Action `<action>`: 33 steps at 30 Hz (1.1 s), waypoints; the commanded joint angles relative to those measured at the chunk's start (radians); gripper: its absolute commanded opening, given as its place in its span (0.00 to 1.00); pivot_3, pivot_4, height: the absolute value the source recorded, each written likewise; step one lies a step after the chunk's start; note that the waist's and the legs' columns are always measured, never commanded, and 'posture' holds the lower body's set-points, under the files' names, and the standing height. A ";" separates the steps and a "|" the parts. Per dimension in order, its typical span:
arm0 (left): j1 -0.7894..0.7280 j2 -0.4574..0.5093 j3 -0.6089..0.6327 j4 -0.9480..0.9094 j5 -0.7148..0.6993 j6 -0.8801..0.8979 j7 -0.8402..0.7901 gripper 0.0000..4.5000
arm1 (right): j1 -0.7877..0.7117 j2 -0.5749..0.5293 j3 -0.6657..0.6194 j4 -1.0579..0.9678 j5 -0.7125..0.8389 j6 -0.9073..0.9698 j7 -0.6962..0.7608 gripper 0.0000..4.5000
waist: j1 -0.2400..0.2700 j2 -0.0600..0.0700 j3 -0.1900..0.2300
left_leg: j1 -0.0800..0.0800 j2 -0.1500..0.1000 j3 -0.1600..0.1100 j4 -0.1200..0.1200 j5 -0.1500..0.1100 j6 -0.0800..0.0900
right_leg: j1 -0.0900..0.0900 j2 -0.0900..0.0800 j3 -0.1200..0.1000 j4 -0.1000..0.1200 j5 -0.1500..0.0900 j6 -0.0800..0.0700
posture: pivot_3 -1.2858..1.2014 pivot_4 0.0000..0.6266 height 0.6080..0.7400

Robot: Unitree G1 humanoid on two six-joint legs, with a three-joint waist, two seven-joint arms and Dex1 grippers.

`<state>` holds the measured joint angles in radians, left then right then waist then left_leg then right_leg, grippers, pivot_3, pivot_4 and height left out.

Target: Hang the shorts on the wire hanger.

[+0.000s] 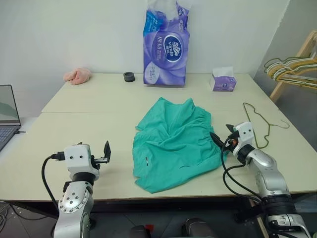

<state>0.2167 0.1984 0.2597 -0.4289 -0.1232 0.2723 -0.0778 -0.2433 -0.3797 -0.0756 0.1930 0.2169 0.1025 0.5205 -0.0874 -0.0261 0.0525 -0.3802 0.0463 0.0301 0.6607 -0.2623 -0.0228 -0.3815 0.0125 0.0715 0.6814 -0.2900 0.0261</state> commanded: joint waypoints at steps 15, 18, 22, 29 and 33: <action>0.013 0.012 -0.009 -0.039 0.027 -0.031 -0.003 1.00 | -0.023 0.002 0.014 -0.021 -0.004 -0.034 0.028 1.00 | 0.001 0.000 0.000 | 0.000 0.000 0.000 0.000 0.000 0.000 | 0.000 0.000 0.000 0.000 0.000 0.000 | 0.50 0.02 1.00; 0.012 0.013 -0.010 -0.039 0.028 -0.031 -0.005 1.00 | -0.027 0.004 0.017 -0.022 -0.003 -0.031 0.037 1.00 | 0.001 0.000 0.000 | 0.000 0.000 0.000 0.000 0.000 0.000 | 0.000 0.000 0.000 0.000 0.000 0.000 | 0.50 0.02 1.00; 0.011 0.014 -0.011 -0.038 0.031 -0.030 -0.007 1.00 | -0.030 0.003 0.020 -0.025 -0.002 -0.032 0.051 1.00 | 0.001 0.000 0.000 | 0.000 0.000 0.000 0.000 0.000 0.000 | 0.000 0.000 0.000 0.000 0.000 0.000 | 0.50 0.02 1.00; 0.010 0.013 -0.019 -0.037 0.037 -0.031 -0.009 1.00 | -0.027 0.005 0.021 -0.033 -0.015 -0.031 0.044 1.00 | 0.002 0.000 0.000 | 0.000 -0.003 -0.013 0.000 0.000 0.000 | 0.008 -0.003 -0.011 -0.002 0.002 -0.005 | 0.50 0.02 1.00; 0.010 0.015 -0.019 -0.038 0.037 -0.030 -0.011 1.00 | -0.026 0.006 0.020 -0.037 -0.015 -0.029 0.040 1.00 | 0.005 0.001 0.000 | 0.001 -0.002 -0.015 0.001 0.000 0.000 | 0.008 -0.002 -0.013 -0.001 0.000 -0.004 | 0.50 0.02 1.00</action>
<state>0.2334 0.2032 0.2430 -0.4289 -0.0932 0.2544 -0.0820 -0.2491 -0.3741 -0.0528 0.1929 0.2076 0.0923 0.5636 -0.0825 -0.0254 0.0530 -0.3789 0.0448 0.0153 0.6613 -0.2620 -0.0227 -0.3736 0.0115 0.0583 0.6805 -0.2911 0.0230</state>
